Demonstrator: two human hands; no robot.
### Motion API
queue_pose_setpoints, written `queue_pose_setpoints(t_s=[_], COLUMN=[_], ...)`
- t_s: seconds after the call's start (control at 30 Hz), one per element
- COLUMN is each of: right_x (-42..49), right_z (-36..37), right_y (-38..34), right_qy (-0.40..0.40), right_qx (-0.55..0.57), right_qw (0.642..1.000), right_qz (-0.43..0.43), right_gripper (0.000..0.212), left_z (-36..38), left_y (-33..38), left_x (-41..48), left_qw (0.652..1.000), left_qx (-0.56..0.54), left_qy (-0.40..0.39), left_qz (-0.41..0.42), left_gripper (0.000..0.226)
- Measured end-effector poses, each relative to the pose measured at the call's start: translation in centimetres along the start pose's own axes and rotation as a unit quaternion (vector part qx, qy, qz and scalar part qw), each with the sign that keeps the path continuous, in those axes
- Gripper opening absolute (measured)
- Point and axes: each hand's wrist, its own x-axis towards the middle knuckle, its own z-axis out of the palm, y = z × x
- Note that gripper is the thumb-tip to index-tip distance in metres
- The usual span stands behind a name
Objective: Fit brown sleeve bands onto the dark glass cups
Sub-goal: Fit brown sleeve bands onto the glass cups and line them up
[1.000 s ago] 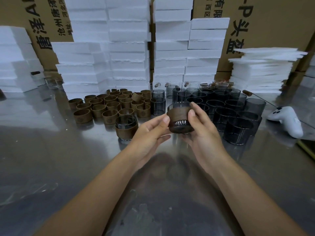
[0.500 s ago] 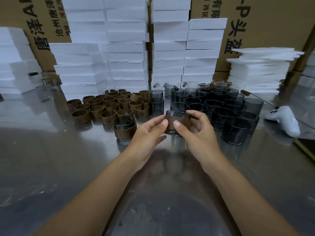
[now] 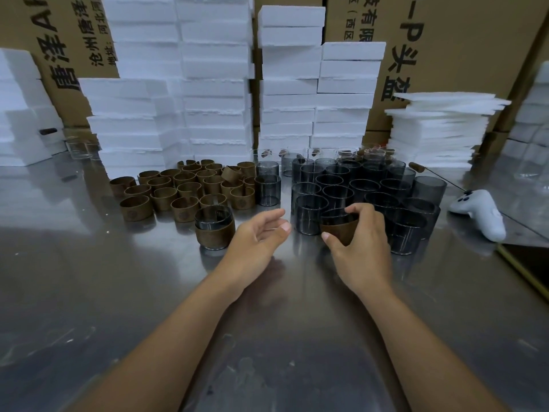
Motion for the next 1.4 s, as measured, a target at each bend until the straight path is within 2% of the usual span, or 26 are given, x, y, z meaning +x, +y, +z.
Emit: queue_pose_setpoints(t_s=[0.23, 0.37, 0.47, 0.67, 0.87, 1.0, 1.07, 1.23, 1.4], right_x=[0.2, 0.0, -0.1, 0.1, 0.0, -0.5, -0.5, 0.6, 1.1], right_z=[-0.6, -0.6, -0.6, -0.4, -0.3, 0.2, 0.7, 2.0, 2.3], right_y=[0.4, 0.0, 0.0, 0.4, 0.3, -0.3, -0.7, -1.2, -1.0], right_qy=[-0.021, 0.026, 0.053, 0.008, -0.012, -0.04, -0.068, -0.14, -0.121], right_qx=[-0.13, -0.176, -0.151, -0.125, -0.158, -0.224, -0.254, -0.225, -0.216], right_qw=[0.991, 0.984, 0.987, 0.992, 0.987, 0.961, 0.947, 0.958, 0.963], right_qz=[0.005, 0.015, 0.023, 0.008, -0.02, -0.155, -0.186, -0.112, -0.103], right_gripper=[0.054, 0.061, 0.041, 0.018, 0.033, 0.048, 0.055, 0.076, 0.056], left_z=[0.2, 0.2, 0.2, 0.2, 0.2, 0.3, 0.4, 0.4, 0.5], left_y=[0.3, 0.7, 0.9, 1.1, 1.1, 1.1, 1.0, 0.7, 0.4], left_x=[-0.4, -0.7, -0.9, -1.0, -0.9, -0.8, -0.8, -0.6, -0.2], left_qw=[1.0, 0.998, 0.996, 0.996, 0.995, 0.995, 0.995, 0.996, 0.995], left_qx=[0.006, -0.011, -0.016, -0.018, -0.013, -0.017, -0.019, -0.023, -0.024], left_qy=[0.012, 0.051, 0.073, 0.078, 0.077, 0.078, 0.077, 0.068, 0.061], left_qz=[0.007, 0.035, 0.045, 0.051, 0.055, 0.056, 0.055, 0.058, 0.071], left_gripper=[0.025, 0.019, 0.019, 0.022, 0.024, 0.023, 0.022, 0.022, 0.022])
